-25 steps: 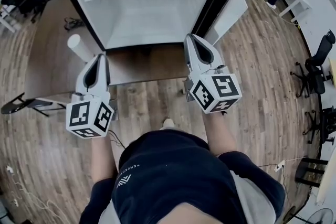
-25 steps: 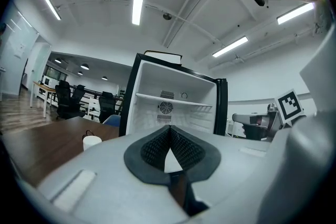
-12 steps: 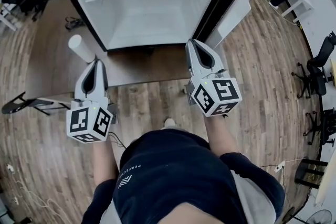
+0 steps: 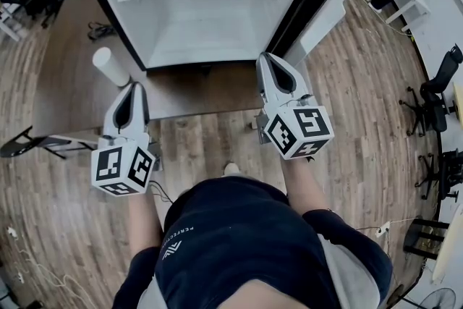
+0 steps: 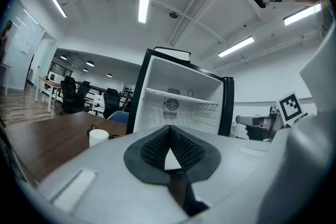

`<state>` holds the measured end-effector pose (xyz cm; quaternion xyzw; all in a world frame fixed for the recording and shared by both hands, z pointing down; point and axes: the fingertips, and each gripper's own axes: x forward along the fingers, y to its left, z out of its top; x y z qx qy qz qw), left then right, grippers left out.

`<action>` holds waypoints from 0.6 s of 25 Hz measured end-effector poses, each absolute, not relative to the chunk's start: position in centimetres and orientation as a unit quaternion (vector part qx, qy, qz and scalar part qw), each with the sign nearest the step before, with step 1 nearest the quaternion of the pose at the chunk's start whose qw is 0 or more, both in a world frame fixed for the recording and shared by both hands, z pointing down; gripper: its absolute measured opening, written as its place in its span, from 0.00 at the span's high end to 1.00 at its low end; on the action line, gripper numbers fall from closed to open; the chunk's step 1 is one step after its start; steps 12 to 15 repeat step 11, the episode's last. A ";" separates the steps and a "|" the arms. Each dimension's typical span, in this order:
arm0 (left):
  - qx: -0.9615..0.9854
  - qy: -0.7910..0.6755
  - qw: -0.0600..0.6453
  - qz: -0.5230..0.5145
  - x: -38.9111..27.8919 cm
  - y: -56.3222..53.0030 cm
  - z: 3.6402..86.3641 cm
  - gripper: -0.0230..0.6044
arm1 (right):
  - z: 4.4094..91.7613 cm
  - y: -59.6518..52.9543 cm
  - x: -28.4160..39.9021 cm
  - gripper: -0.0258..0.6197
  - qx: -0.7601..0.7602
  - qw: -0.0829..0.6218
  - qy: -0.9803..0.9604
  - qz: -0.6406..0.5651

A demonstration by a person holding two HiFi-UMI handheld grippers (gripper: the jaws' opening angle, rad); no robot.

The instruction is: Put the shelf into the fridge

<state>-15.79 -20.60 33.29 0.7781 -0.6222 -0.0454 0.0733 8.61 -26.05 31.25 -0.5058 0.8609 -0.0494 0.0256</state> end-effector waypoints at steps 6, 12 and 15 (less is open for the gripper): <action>0.775 -0.627 0.072 -0.040 -15.8 -20.5 33.3 0.94 | 31.4 -26.1 8.7 0.96 -0.505 0.025 0.861 -0.053; 0.776 -0.624 0.076 -0.040 -15.7 -20.2 33.5 0.94 | 31.5 -25.9 8.6 0.96 -0.505 0.024 0.861 -0.058; 0.776 -0.624 0.076 -0.040 -15.7 -20.2 33.5 0.94 | 31.5 -25.9 8.6 0.96 -0.505 0.024 0.861 -0.058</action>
